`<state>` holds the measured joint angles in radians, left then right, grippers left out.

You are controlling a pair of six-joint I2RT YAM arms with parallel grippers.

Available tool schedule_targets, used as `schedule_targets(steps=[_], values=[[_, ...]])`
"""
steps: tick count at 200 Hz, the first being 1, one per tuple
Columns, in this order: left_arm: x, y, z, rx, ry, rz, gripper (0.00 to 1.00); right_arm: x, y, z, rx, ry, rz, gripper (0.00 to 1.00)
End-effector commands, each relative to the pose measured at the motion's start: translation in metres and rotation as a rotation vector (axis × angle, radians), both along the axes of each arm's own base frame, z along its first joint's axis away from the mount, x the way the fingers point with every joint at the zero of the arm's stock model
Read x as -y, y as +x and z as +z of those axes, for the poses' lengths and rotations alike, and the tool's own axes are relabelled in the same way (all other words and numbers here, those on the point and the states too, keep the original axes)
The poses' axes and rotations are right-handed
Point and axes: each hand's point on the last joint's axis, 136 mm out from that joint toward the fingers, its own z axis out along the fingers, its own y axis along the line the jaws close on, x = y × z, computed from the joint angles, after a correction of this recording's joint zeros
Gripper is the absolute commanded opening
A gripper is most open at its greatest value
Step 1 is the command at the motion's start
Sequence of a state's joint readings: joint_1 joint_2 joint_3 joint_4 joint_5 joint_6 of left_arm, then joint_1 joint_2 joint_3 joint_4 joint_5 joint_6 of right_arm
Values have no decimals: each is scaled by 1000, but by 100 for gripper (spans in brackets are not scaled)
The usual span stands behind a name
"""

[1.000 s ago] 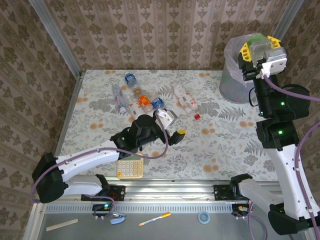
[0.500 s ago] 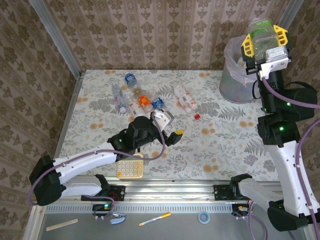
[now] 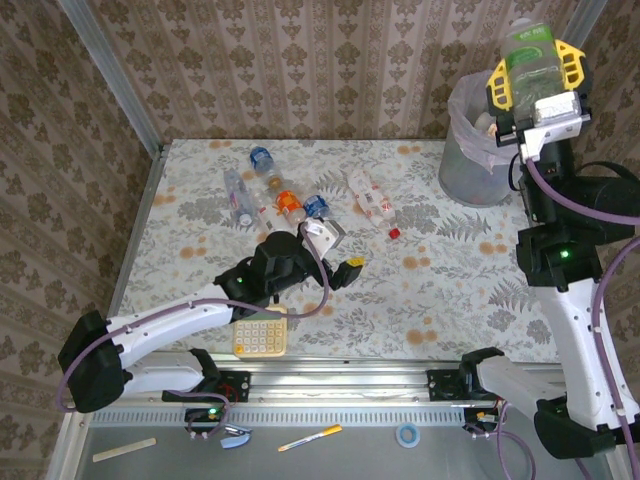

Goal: Throw the plastic bottles in the bin

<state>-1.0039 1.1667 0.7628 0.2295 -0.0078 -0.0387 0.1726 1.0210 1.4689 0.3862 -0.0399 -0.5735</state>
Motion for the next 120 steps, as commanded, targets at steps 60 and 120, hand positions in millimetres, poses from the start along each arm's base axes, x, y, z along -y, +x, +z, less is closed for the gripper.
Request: schedule_targets(steps=[60, 120], values=[[-14, 15, 6, -14, -24, 66, 100, 118, 168, -73, -637, 321, -320, 66], [-35, 19, 1, -43, 17, 146, 100, 125, 182, -84, -699, 386, -311, 100]])
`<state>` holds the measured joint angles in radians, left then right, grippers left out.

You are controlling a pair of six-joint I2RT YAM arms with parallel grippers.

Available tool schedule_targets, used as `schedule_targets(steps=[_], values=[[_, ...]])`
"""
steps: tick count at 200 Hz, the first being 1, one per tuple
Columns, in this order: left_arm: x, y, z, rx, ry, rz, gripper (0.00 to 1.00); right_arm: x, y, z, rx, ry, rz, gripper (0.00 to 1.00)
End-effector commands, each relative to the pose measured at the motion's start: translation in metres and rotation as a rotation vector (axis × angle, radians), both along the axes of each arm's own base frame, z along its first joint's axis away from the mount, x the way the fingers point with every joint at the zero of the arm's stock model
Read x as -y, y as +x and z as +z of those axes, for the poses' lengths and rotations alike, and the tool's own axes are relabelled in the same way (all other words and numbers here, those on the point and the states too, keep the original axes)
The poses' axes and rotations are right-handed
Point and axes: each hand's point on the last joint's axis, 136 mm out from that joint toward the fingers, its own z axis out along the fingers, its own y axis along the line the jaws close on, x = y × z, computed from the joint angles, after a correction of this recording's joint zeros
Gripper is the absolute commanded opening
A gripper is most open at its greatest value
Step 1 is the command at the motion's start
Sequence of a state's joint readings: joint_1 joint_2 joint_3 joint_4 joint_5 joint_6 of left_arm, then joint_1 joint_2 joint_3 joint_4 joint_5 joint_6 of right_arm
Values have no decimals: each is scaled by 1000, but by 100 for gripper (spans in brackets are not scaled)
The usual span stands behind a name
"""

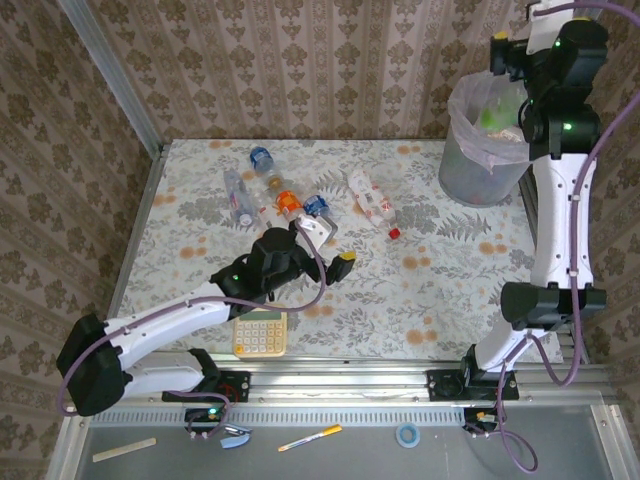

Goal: Throw the plastic bottles in the bin

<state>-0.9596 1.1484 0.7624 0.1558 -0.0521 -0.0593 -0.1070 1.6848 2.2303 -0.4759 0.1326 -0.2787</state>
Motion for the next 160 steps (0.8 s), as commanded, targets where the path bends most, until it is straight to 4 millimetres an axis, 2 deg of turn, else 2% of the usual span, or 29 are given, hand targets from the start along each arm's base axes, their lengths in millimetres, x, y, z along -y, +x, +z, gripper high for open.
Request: schedule_targets(steps=[1, 40, 88, 132, 142, 144, 147, 160], values=[[-15, 2, 11, -5, -25, 55, 100, 0, -34, 31, 65, 49, -23, 100], [-28, 5, 15, -10, -58, 102, 100, -8, -54, 46, 114, 40, 16, 100], [-46, 10, 16, -43, -63, 175, 100, -26, -68, 48, 125, 74, 113, 100], [-73, 20, 3, -116, -40, 297, 100, -53, -89, 53, 155, 104, 259, 100], [-82, 23, -1, -134, -34, 339, 100, -62, -88, 49, 157, 108, 312, 100], [-84, 24, -2, -136, -32, 347, 100, -65, -99, 56, 180, 103, 323, 100], [-87, 25, -3, -143, -30, 360, 100, -68, -103, 58, 191, 102, 339, 100], [-99, 30, -9, -169, -24, 417, 100, -78, -112, 58, 209, 108, 400, 100]])
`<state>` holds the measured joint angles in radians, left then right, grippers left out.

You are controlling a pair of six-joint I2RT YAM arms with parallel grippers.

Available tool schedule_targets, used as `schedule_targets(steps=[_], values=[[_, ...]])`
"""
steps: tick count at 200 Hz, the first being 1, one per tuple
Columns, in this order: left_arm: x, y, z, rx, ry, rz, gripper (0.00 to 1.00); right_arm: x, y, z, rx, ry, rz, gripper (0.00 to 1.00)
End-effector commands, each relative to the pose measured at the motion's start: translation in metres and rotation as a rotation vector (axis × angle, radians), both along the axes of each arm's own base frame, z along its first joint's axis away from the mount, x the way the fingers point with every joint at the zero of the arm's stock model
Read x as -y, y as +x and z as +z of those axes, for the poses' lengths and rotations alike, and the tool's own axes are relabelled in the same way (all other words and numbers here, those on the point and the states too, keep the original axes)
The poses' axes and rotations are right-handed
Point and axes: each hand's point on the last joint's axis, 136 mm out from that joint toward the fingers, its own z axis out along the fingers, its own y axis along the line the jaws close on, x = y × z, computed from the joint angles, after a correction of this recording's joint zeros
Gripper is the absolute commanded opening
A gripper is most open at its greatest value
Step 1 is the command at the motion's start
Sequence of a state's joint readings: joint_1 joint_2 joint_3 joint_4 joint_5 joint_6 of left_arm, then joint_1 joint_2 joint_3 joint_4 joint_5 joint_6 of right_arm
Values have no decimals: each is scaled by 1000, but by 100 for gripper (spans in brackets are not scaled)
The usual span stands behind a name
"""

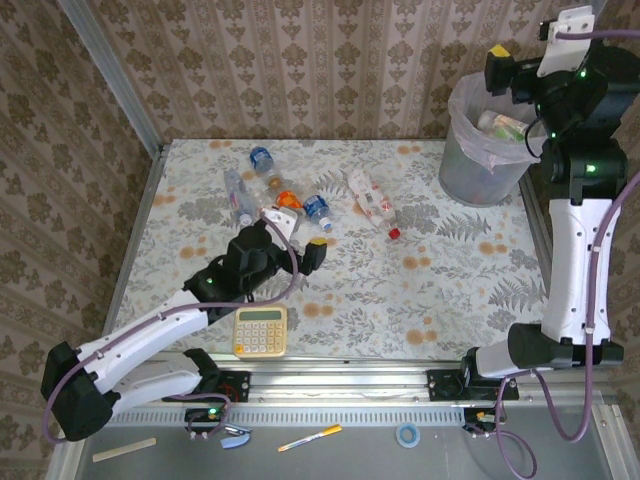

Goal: Throw the plastic bottles in the bin

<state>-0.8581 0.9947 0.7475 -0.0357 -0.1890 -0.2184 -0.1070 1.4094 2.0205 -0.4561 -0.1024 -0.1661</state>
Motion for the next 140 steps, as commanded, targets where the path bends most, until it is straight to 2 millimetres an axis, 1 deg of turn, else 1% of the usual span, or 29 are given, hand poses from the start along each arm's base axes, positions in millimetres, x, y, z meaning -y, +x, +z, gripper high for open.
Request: schedule_targets(steps=[1, 19, 36, 77, 97, 112, 140], values=[[-29, 8, -13, -72, 9, 135, 100, -30, -32, 27, 118, 19, 160, 100], [-47, 14, -19, -117, 11, 212, 100, -40, -41, 27, 128, 33, 217, 100], [-63, 21, -25, -159, 13, 283, 100, -45, -45, 25, 121, 53, 252, 100], [-93, 33, -40, -253, 37, 406, 100, -60, -55, 15, 97, 103, 344, 100], [-99, 39, -50, -303, 31, 434, 100, -68, -59, 6, 75, 127, 390, 100], [-99, 45, -56, -340, 15, 440, 100, -72, -62, -1, 65, 146, 412, 100], [-100, 59, -70, -416, 19, 495, 100, -82, -65, -24, 21, 165, 455, 100]])
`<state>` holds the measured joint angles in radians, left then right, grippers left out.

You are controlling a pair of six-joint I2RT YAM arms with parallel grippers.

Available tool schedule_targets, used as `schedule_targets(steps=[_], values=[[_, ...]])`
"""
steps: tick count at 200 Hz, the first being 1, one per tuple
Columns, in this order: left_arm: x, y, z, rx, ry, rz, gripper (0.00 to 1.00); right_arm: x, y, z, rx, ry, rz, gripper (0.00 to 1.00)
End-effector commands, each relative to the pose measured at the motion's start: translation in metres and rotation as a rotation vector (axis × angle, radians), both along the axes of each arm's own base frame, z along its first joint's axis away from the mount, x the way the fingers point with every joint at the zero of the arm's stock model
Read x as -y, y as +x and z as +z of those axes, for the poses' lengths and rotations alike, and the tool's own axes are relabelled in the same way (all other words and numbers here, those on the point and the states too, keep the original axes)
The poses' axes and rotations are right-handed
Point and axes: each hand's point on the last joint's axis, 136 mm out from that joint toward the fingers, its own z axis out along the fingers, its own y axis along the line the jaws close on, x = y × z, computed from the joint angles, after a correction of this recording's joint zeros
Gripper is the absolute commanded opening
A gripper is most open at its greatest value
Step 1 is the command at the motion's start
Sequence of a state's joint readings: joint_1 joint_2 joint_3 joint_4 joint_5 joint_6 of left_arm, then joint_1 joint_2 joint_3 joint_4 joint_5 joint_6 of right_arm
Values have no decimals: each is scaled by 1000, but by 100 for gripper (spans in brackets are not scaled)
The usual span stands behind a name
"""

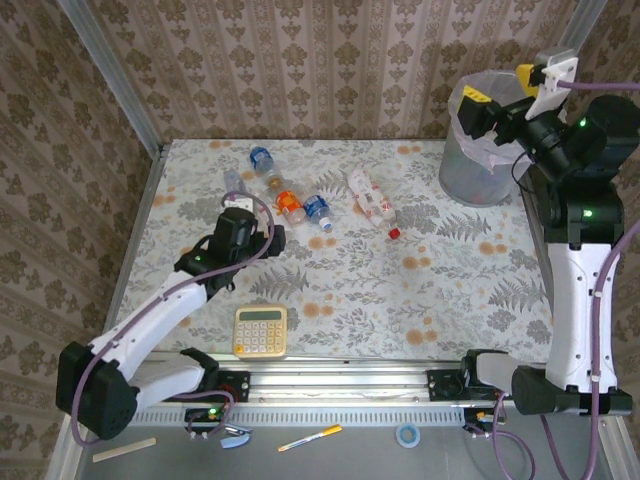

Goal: Throw the plastic bottles in the bin

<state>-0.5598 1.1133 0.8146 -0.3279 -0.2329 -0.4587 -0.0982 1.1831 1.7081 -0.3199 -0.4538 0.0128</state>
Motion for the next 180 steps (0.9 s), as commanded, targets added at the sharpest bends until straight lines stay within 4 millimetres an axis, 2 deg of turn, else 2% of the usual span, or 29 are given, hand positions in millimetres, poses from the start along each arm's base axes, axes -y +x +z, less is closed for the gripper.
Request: schedule_targets(steps=[1, 51, 75, 89, 112, 153, 180], values=[[2, 9, -3, -66, -43, 51, 100, -16, -12, -4, 6, 26, 82, 100], [15, 44, -29, -155, -26, 87, 100, -34, -26, -41, -64, 51, 146, 100], [15, 59, -50, -207, -32, 121, 100, -57, -36, -70, -149, 48, 212, 100], [17, 68, -56, -218, -38, 129, 100, -68, -43, -88, -182, 25, 227, 100], [27, 81, -64, -213, -65, 105, 100, -75, -51, -108, -214, 22, 237, 100], [34, 94, -77, -225, -78, 101, 100, -74, -59, -116, -252, 5, 220, 100], [41, 95, -91, -253, -104, 87, 97, -72, -63, -122, -265, 7, 207, 100]])
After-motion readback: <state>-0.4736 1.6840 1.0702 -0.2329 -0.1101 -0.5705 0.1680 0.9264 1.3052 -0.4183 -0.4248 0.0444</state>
